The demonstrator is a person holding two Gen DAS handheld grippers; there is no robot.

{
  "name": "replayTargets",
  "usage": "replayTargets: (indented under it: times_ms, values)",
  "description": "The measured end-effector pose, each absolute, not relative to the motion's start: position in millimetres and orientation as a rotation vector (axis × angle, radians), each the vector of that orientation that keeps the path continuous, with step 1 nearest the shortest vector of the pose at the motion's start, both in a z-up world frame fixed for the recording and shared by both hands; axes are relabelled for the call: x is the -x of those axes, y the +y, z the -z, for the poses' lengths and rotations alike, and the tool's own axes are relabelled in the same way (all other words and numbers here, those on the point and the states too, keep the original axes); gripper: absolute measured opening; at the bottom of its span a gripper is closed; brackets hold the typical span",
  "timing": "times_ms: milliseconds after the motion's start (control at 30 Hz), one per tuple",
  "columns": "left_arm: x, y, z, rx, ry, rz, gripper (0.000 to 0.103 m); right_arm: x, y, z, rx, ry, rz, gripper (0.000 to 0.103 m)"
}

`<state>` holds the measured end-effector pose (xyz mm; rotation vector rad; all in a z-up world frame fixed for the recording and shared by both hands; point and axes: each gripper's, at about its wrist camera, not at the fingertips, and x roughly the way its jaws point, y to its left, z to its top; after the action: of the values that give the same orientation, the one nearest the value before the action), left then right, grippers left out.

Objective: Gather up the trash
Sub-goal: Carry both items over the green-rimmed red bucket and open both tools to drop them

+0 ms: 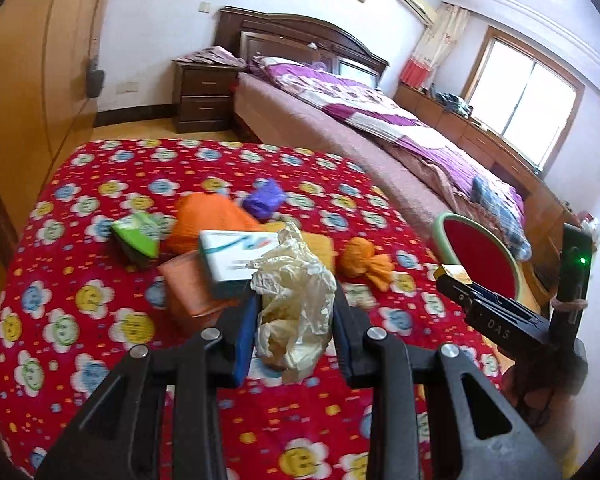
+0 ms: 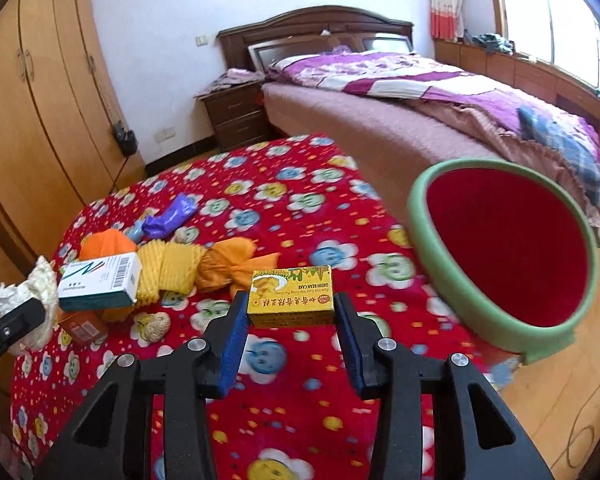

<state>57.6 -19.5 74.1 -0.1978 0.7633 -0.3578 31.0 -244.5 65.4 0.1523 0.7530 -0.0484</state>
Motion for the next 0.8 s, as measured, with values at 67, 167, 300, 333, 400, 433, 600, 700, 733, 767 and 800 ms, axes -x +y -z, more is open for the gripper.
replayTargets:
  times_ms: [67,167,300,333,400,433,600,700,733,767,800]
  values:
    - [-59,-33,-77,0.186,0.765,0.379,0.034,-27,-255,-68,-0.159,0.743,0.068,0.043]
    - [-63,-54,-82,0.162,0.763,0.410,0.034,-20,-274,-71,-0.169,0.733,0.105,0.043]
    - [-69,-83,-88,0.138,0.763,0.450,0.034,-11,-298,-73,-0.188,0.718,0.146,0.043]
    - [-70,-90,-89,0.131,0.763,0.459,0.034,-9,-305,-73,-0.193,0.715,0.158,0.043]
    - [-74,-105,-91,0.119,0.766,0.483,0.034,-6,-316,-73,-0.201,0.708,0.179,0.043]
    - [-76,-113,-90,0.113,0.767,0.492,0.034,-4,-323,-72,-0.208,0.706,0.192,0.043]
    - [-88,-150,-89,0.069,0.777,0.539,0.034,0,-354,-69,-0.241,0.709,0.240,0.043]
    - [-94,-174,-88,0.044,0.782,0.568,0.034,1,-371,-65,-0.258,0.709,0.270,0.043]
    - [-97,-181,-88,0.035,0.783,0.578,0.034,1,-375,-64,-0.263,0.709,0.278,0.043]
    - [-99,-189,-87,0.026,0.783,0.587,0.034,1,-382,-63,-0.270,0.710,0.287,0.043]
    - [-100,-195,-86,0.018,0.783,0.593,0.034,2,-386,-62,-0.275,0.711,0.292,0.043]
